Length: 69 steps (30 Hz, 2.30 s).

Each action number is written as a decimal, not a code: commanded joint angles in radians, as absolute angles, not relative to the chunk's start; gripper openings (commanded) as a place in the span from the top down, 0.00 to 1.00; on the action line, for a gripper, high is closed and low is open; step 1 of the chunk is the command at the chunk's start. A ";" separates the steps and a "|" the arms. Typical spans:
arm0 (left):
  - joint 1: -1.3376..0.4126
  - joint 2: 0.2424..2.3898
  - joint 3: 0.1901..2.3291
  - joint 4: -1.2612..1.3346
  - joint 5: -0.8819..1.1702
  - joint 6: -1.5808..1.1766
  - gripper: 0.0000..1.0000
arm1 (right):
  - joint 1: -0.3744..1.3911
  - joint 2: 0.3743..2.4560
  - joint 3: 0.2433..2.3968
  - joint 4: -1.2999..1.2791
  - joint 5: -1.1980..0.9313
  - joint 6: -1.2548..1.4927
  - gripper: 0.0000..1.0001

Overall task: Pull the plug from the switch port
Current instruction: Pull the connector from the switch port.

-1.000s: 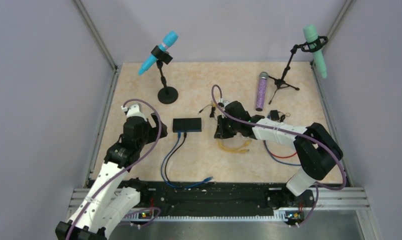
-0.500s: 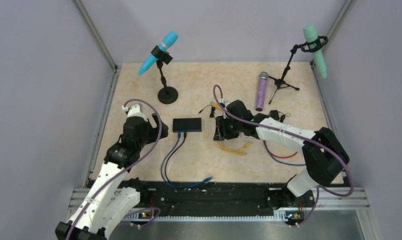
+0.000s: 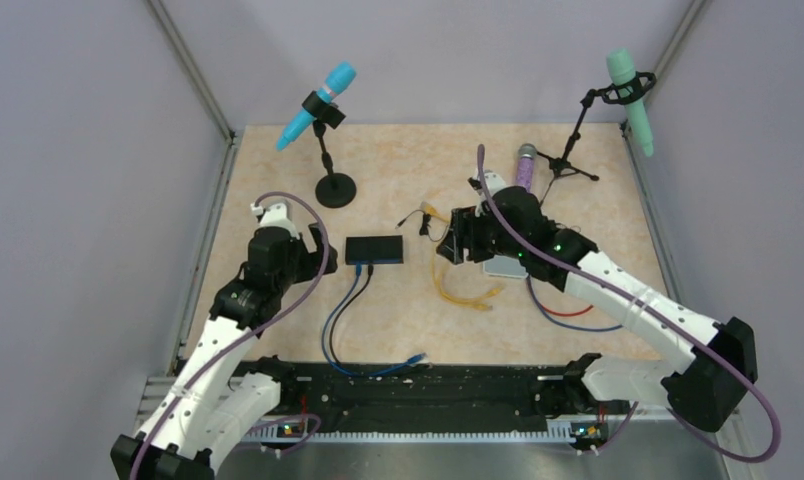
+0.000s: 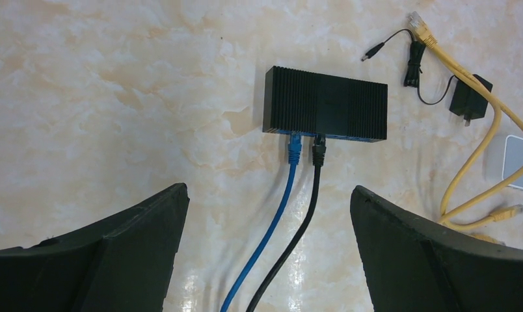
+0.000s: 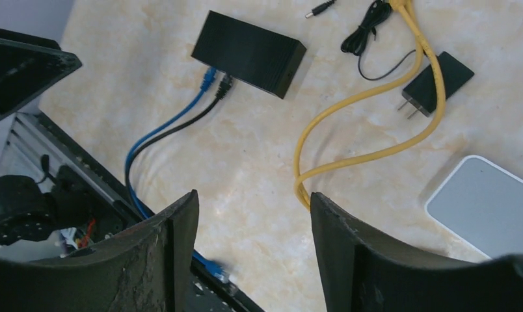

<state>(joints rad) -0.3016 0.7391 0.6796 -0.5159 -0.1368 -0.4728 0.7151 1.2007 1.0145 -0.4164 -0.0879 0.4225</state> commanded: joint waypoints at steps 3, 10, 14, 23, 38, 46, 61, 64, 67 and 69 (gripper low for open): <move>-0.299 0.839 0.800 -0.415 -0.109 -0.349 0.01 | 0.709 1.202 0.953 -0.244 -0.227 0.608 0.37; -0.299 1.019 0.892 -0.336 -0.067 -0.234 0.01 | 0.711 1.406 0.992 -0.074 -0.438 0.777 0.37; -0.299 1.182 1.013 -0.418 0.053 0.011 0.01 | 0.710 1.519 1.041 0.027 -0.468 0.830 0.39; -0.291 1.264 1.088 -0.505 -0.035 0.123 0.01 | 0.723 1.839 1.321 -0.117 -0.423 0.772 0.40; -0.279 1.404 0.829 -0.232 0.222 -0.134 0.06 | 0.697 1.965 1.446 -0.323 -0.312 0.607 0.39; -0.279 1.428 0.761 -0.141 0.251 -0.185 0.08 | 0.675 2.044 1.506 -0.353 -0.351 0.570 0.38; -0.281 1.414 0.602 0.081 0.429 -0.364 0.22 | 0.673 2.221 1.745 -0.470 -0.421 0.497 0.38; -0.285 1.383 0.581 0.074 0.459 -0.385 0.23 | 0.673 2.242 1.786 -0.515 -0.400 0.474 0.38; -0.291 1.330 0.553 0.052 0.470 -0.415 0.23 | 0.673 2.245 1.805 -0.525 -0.388 0.457 0.38; -0.297 1.302 0.532 0.034 0.472 -0.443 0.23 | 0.673 2.253 1.829 -0.530 -0.400 0.450 0.38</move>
<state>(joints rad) -0.2832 1.3842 0.5663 0.0231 0.4091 -0.3779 0.6773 2.2333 1.7523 -0.5087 -0.3897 0.4892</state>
